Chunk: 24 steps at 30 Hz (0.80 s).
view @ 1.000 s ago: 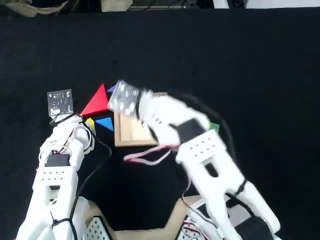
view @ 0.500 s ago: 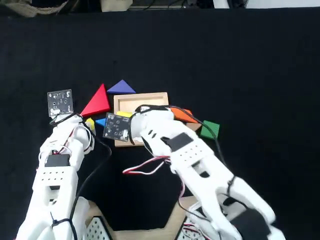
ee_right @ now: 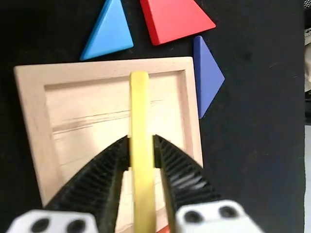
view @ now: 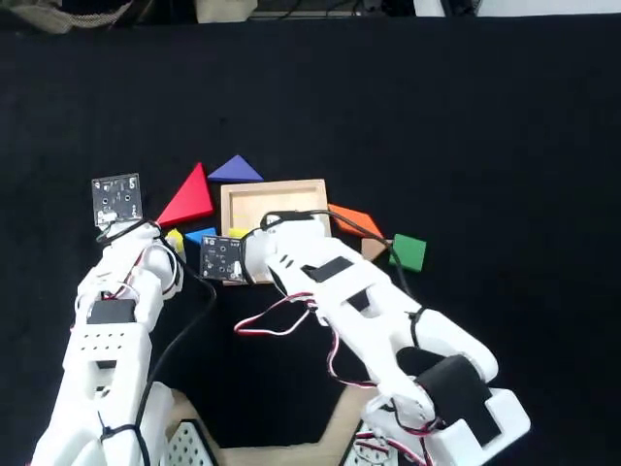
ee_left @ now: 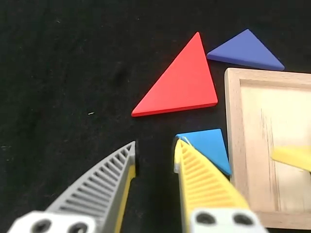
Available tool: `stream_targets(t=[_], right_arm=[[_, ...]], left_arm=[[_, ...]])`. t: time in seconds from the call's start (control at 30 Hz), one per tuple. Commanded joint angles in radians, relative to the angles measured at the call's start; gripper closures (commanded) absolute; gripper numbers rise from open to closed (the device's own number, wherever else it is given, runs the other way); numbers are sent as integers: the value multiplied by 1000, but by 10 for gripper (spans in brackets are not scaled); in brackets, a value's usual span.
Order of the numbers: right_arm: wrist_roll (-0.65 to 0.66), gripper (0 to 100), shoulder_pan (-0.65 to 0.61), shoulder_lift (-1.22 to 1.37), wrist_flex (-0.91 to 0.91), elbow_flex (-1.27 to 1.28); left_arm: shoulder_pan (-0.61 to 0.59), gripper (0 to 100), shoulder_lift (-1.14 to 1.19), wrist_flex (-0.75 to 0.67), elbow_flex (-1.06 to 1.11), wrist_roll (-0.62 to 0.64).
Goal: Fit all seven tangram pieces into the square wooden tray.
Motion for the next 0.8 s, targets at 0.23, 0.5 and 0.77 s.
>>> stream_targets(t=[0.23, 0.5, 0.77], right_arm=[[12, 762, 12, -7, 161, -44], [0, 997, 112, -104, 324, -254], [-153, 988, 157, 160, 307, -495]], left_arm=[[8, 863, 0, -23, -13, 9], [8, 863, 0, -23, -13, 9], [12, 863, 2, -78, 12, 9]])
